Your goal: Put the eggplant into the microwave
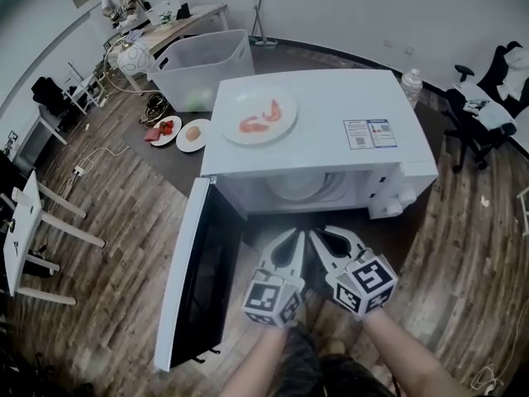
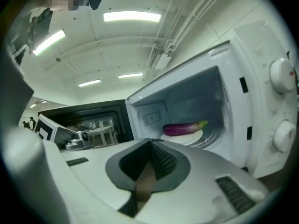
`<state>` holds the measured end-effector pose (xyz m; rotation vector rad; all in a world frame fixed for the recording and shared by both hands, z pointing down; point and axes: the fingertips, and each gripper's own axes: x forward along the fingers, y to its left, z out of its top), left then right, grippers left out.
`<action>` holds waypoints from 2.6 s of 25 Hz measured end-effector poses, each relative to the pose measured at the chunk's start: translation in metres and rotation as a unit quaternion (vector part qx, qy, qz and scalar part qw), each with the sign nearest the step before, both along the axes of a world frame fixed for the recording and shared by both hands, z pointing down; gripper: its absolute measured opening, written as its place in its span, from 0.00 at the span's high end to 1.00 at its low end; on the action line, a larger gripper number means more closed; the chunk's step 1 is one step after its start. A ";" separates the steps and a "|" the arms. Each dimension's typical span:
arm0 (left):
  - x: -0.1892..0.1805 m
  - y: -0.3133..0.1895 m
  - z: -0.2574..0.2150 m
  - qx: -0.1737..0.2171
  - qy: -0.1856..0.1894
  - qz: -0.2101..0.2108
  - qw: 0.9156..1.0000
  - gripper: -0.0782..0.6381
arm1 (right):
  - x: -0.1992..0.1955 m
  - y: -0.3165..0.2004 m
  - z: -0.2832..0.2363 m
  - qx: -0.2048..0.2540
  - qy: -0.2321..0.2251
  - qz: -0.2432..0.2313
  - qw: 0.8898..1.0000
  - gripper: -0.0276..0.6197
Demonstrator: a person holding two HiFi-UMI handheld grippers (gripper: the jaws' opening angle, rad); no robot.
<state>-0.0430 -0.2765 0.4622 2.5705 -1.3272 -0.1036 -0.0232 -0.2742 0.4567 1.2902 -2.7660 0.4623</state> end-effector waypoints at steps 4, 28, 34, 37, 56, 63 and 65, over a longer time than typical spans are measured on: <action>0.004 0.030 -0.014 0.005 0.000 -0.005 1.000 0.89 | 0.002 0.030 -0.017 0.002 -0.024 -0.020 1.000 0.95; 0.027 0.194 -0.074 0.002 0.001 -0.009 1.000 0.89 | 0.018 0.201 -0.089 0.029 0.005 -0.089 0.996 0.95; 0.027 0.210 -0.089 -0.002 0.004 -0.010 1.000 0.89 | 0.019 0.222 -0.104 0.036 -0.004 -0.094 0.995 0.95; 0.021 0.215 -0.093 -0.004 0.001 -0.012 1.000 0.89 | 0.024 0.231 -0.108 0.037 -0.005 -0.097 0.995 0.95; 0.012 0.243 -0.103 -0.011 -0.007 -0.030 0.999 0.89 | 0.036 0.258 -0.123 0.049 -0.030 -0.109 0.992 0.95; 0.010 0.242 -0.096 -0.021 -0.009 -0.028 0.999 0.89 | 0.036 0.254 -0.118 0.041 -0.045 -0.107 0.992 0.95; 0.008 0.241 -0.094 -0.025 -0.009 -0.030 0.999 0.89 | 0.036 0.252 -0.116 0.035 -0.048 -0.107 0.992 0.95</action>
